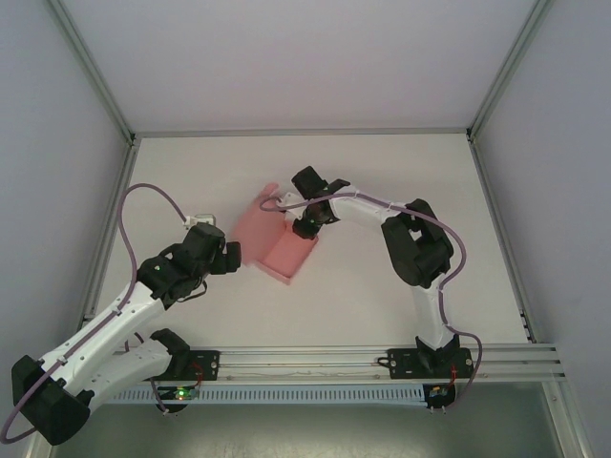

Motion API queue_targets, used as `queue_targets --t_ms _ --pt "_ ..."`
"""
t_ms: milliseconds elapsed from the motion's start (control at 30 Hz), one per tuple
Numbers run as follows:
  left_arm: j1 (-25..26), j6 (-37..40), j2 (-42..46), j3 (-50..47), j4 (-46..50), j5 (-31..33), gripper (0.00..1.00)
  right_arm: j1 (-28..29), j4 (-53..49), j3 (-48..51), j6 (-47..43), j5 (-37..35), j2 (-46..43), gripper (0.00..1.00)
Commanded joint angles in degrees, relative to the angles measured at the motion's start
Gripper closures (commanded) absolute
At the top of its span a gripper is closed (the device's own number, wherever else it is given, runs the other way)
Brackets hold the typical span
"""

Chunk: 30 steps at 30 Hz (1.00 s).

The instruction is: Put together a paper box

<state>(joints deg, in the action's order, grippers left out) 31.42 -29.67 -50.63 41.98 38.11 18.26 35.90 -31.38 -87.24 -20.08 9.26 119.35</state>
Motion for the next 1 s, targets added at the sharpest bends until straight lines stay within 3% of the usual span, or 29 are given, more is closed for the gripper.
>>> queue_targets --t_ms 0,167,267,467,533,667,700,867,967 --pt "-0.18 -2.10 0.09 -0.63 -0.70 0.94 0.00 0.72 2.14 1.86 8.41 -6.89 -1.03 0.91" --pt "-0.12 -3.65 -0.44 -1.08 -1.84 1.25 0.00 1.30 5.95 10.12 29.01 -17.19 -6.61 1.00" --pt "-0.09 -4.34 -0.78 -1.12 -2.98 0.82 0.00 3.04 7.76 16.49 39.45 -22.85 -10.62 1.00" --pt "-0.11 -3.10 -2.62 -0.93 -7.43 -2.79 0.00 7.48 4.55 20.95 54.43 -27.65 -13.64 0.97" --pt "-0.13 -2.61 -3.89 -0.72 -9.47 -4.45 0.00 9.52 5.15 23.21 58.72 -30.30 -15.27 0.88" --pt "-0.09 -0.39 -7.20 -0.19 -13.34 -9.05 0.00 12.49 8.11 27.42 65.89 -34.15 -18.86 0.84" --pt "-0.11 0.31 -7.99 0.43 -13.34 -9.86 0.00 13.06 9.28 28.35 66.74 -33.91 -19.56 0.78" --pt "-0.15 5.27 -10.77 2.33 -14.29 -10.40 0.00 13.96 11.90 30.40 66.80 -35.02 -22.83 0.69" --pt "-0.21 8.37 -12.39 3.51 -15.84 -12.16 0.00 14.62 13.98 31.57 63.88 -36.41 -26.49 0.56"
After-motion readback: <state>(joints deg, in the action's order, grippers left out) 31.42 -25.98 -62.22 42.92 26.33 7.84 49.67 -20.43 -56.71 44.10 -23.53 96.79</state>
